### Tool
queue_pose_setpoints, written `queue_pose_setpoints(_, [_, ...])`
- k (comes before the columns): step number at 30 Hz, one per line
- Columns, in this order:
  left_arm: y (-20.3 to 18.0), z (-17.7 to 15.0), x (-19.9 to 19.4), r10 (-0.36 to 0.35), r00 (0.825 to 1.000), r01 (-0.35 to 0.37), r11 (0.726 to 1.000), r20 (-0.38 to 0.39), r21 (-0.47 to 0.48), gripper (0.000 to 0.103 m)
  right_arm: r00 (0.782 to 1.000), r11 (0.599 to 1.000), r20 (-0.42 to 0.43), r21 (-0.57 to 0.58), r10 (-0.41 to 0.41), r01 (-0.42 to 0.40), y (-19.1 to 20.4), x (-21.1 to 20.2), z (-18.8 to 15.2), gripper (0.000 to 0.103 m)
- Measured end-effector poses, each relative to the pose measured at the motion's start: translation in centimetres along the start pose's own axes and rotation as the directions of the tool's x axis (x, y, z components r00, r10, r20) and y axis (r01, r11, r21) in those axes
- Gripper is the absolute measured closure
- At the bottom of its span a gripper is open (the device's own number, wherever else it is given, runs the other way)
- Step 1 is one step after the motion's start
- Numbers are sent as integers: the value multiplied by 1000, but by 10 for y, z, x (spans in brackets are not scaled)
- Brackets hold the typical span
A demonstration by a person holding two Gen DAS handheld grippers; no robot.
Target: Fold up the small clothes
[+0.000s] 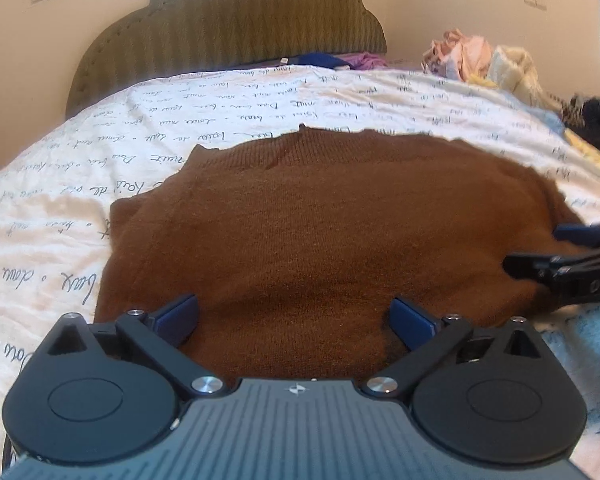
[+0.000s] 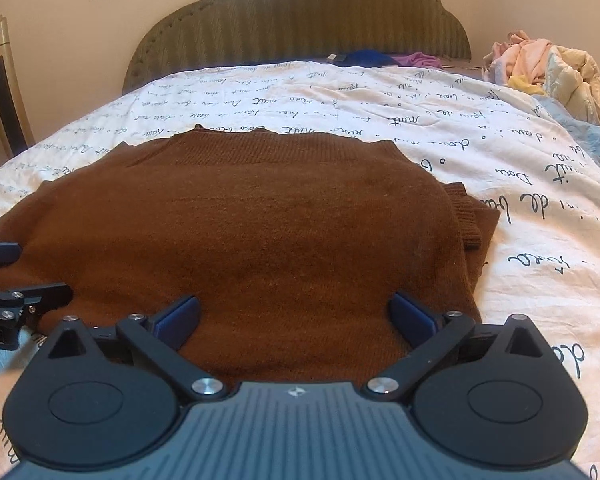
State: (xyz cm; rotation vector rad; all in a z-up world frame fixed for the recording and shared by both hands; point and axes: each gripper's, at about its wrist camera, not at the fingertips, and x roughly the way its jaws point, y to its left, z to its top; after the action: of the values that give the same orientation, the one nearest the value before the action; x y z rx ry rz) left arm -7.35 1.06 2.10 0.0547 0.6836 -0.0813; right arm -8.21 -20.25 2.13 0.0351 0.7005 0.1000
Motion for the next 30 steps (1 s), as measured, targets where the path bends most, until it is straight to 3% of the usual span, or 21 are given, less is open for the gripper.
queue_pose_setpoints(2, [10,-1,-14,-11,1000,12,998,12,-56,4,1000,1000,8,2,1,-1,0,-1,0,0])
queue_pose_setpoints(6, [35,-10,-42,32,999,-26,986,33,-167,4,999,1000,41,17,-18,17,1,-14,1,0])
queue_pose_setpoints(8, [48,-16,-53,51,998,-43,971,30,-235,5,998,999,69,43,8,-11,-1,-26,1,0])
queue_pose_setpoints(11, [63,-20,-59,44,999,-36,942,15,-333,5,997,998,53,39,57,-59,2,-32,2,0])
queue_pose_setpoints(16, [75,-18,-48,-30,999,16,896,-24,-443,5,999,999,2,17,43,-43,4,-19,0,0])
queue_pose_setpoints(19, [82,-18,-41,-84,996,54,842,-31,-537,5,999,999,-6,8,37,-37,3,-15,-4,0])
queue_pose_setpoints(21, [89,-17,-38,-124,992,88,792,-19,-605,5,999,1000,-13,-7,30,-30,6,-15,-5,0])
queue_pose_setpoints(24, [105,-18,-30,-213,977,160,681,16,-715,4,1000,999,-13,-29,25,-26,8,-14,-8,0])
queue_pose_setpoints(25, [111,-19,-28,-242,970,181,635,30,-751,4,1000,999,-11,-30,25,-25,8,-14,-8,0])
queue_pose_setpoints(28, [134,-30,-20,-320,943,238,460,90,-855,4,1000,999,-6,-28,30,-30,6,-14,-9,0])
queue_pose_setpoints(30, [148,-37,-16,-347,929,258,366,126,-894,4,999,999,-3,-27,32,-32,6,-14,-10,0])
